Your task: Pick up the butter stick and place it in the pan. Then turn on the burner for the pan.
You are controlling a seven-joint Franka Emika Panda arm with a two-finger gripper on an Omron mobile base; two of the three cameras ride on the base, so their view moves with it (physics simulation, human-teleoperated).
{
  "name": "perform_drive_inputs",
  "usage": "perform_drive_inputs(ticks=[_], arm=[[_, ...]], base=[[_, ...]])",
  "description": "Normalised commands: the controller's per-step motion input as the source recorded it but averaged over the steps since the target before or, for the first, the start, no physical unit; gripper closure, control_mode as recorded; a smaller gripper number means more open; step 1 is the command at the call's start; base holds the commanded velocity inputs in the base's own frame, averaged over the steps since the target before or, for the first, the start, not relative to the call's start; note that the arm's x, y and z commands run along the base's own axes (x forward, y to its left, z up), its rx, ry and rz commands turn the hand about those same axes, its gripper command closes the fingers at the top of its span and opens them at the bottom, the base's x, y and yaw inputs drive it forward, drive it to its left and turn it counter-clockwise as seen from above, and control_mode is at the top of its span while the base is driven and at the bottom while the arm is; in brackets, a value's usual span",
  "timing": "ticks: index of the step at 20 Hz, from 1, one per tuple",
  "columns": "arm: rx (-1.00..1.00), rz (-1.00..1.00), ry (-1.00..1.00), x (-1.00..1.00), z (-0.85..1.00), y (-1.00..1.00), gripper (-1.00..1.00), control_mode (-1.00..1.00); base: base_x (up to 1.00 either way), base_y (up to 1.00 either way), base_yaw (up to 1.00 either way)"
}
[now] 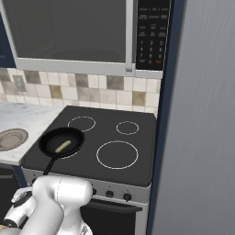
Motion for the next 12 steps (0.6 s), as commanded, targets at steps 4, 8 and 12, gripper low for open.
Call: perform_drive_inputs(ticks=[4, 8, 12], arm=[[0.00, 0.00, 0.00, 0.00, 0.00, 0.04, -1.00, -1.00], [0.00, 0.00, 0.00, 0.00, 0.00, 0.05, -1.00, -1.00], [0.00, 0.00, 0.00, 0.00, 0.00, 0.09, -1.00, -1.00]], base=[[0.00, 0.00, 0.00], [0.00, 0.00, 0.00], [0.00, 0.00, 0.00]])
